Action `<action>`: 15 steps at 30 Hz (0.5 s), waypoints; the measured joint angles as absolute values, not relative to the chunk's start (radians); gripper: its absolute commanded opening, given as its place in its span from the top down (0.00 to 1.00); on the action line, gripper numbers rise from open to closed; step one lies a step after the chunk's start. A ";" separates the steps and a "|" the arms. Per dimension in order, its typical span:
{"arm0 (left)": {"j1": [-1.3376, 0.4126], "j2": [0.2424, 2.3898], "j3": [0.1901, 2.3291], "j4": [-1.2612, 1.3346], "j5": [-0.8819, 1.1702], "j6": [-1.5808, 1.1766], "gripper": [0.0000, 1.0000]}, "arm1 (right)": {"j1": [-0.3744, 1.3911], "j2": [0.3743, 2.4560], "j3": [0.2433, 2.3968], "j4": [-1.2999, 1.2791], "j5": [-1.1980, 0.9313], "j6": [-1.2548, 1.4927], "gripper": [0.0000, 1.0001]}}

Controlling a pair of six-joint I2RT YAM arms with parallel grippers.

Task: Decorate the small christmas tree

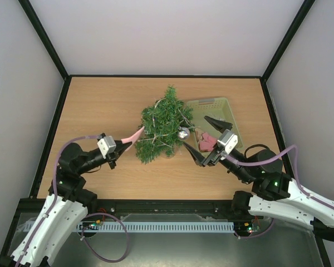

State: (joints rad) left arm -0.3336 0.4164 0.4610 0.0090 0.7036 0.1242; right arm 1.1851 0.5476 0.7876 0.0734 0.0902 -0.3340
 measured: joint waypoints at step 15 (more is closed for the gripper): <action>-0.334 0.384 0.411 -0.030 0.705 0.223 0.98 | 1.185 0.515 0.774 0.071 0.101 -0.349 0.02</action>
State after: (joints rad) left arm -0.3336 0.3840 0.4114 -0.0296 0.7052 0.2234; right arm 1.1851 0.5148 0.7742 0.0708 0.1013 -0.3492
